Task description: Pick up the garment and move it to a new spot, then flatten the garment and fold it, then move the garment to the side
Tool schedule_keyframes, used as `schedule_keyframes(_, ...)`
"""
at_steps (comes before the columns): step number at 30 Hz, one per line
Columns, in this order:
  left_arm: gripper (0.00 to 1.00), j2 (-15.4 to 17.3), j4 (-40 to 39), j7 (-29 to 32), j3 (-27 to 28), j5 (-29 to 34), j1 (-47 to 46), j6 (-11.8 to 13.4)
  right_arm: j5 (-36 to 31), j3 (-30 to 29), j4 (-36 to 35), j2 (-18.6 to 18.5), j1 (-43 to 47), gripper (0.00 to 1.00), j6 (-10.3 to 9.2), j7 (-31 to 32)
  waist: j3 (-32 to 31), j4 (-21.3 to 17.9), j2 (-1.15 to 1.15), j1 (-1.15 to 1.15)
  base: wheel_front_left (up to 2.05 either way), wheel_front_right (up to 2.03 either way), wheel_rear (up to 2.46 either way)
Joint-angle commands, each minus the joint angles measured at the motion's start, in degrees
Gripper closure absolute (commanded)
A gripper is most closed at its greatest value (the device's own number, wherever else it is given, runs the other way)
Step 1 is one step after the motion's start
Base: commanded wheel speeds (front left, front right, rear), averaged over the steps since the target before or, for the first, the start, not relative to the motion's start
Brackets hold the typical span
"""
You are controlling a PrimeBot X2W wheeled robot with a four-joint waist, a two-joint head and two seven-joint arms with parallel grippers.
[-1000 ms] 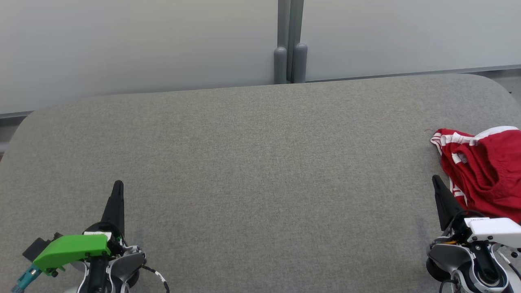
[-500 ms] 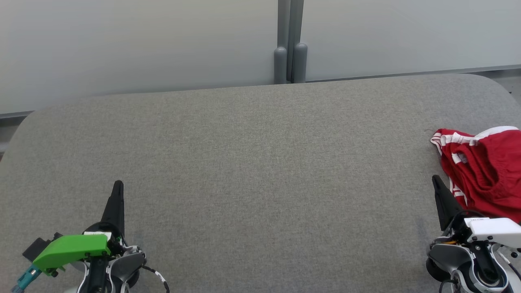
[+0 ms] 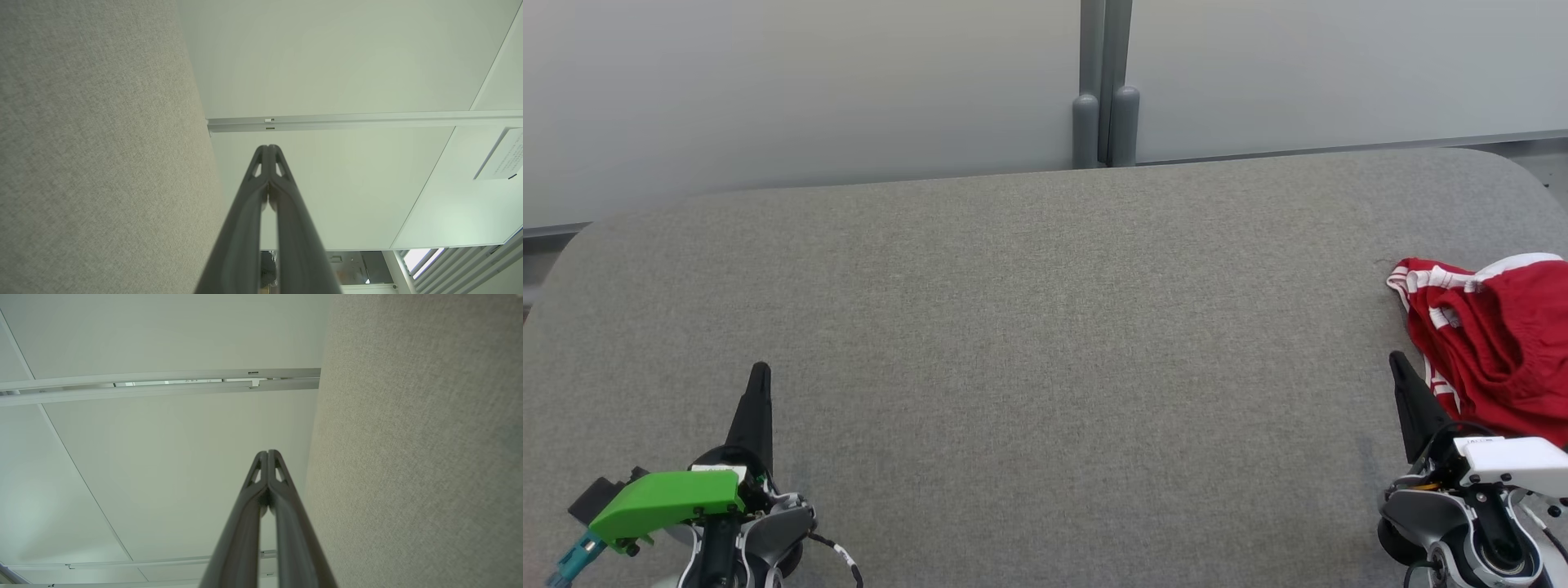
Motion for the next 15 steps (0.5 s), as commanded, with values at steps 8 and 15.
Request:
schedule_keyframes(8, 1.0, -0.01, 0.13, 0.28, 0.13, 0.17, -0.68, -0.15, -0.2, -0.16, 0.12, -0.09, -0.73, 1.0, 0.04, 0.22, 0.0, 0.0, 0.33, 0.0, 0.0, 0.0, 0.0)
schedule_keyframes(15, 1.0, -0.01, 0.13, 0.28, 0.13, 0.17, -0.68, -0.15, -0.23, -0.18, 0.12, -0.07, -0.74, 1.0, 0.04, 0.25, 0.0, 0.0, 0.33, 0.0, 0.0, 0.0, 0.0)
